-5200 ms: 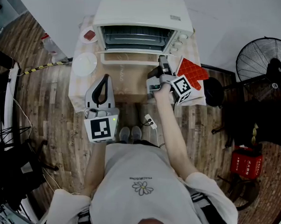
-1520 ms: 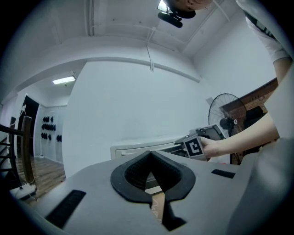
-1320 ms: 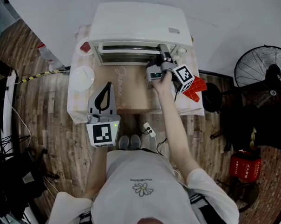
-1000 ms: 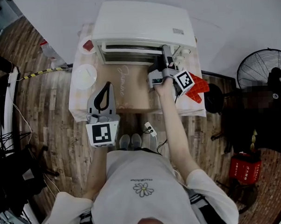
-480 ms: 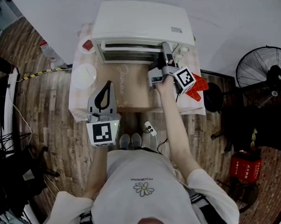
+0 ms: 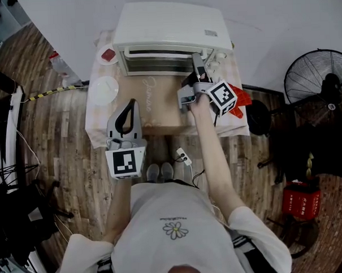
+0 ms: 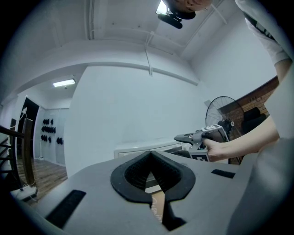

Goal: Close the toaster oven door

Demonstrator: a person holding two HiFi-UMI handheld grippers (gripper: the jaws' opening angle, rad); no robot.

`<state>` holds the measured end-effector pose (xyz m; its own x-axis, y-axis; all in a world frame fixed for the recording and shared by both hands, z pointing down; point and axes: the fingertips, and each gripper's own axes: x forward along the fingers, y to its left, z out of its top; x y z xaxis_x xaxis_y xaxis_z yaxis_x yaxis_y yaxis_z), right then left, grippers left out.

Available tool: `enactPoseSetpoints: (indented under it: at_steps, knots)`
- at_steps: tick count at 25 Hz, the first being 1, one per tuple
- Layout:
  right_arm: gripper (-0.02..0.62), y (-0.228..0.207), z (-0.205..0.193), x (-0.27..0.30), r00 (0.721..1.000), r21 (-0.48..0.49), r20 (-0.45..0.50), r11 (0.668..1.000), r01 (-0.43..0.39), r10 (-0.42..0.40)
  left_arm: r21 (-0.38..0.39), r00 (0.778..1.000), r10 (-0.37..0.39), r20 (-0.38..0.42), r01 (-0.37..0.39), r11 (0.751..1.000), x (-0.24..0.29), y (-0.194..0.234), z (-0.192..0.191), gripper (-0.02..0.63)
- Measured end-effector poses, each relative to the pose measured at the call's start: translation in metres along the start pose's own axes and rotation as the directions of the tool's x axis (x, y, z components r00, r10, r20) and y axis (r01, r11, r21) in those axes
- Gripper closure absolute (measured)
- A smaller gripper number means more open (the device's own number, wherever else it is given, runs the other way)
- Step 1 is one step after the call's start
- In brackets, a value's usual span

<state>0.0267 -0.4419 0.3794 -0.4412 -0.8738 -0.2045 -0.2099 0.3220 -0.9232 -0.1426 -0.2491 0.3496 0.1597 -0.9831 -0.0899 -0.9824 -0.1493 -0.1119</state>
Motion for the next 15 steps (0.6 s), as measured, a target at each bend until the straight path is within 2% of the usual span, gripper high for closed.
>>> enactPoseSetpoints:
  at_steps: [4, 6, 8, 12, 15]
  knots:
    - [0.339, 0.016, -0.001, -0.014, 1.000, -0.081, -0.004, 0.996, -0.024, 0.024, 0.038, 1.000, -0.019, -0.024, 0.020, 0.999, -0.014, -0.001, -0.003, 0.591]
    - [0.383, 0.031, -0.002, -0.021, 0.999, -0.149, -0.020, 0.988, -0.046, 0.043, 0.028, 1.000, -0.015, -0.004, 0.016, 0.999, -0.020, -0.002, 0.004, 0.591]
    - [0.394, 0.048, -0.002, -0.030, 0.998, -0.222, -0.033, 0.973, -0.068, 0.062, 0.032, 1.000, -0.020, 0.015, 0.019, 0.999, -0.027, -0.006, 0.010, 0.591]
    - [0.397, 0.081, -0.002, -0.048, 0.994, -0.388, -0.062, 0.915, -0.111, 0.094, 0.041, 0.998, -0.043, 0.036, 0.041, 0.998, -0.038, -0.016, 0.018, 0.591]
    - [0.399, 0.102, -0.004, -0.063, 0.991, -0.474, -0.084, 0.870, -0.133, 0.106, 0.026, 0.997, -0.051, 0.056, 0.050, 0.998, -0.043, -0.024, 0.025, 0.591]
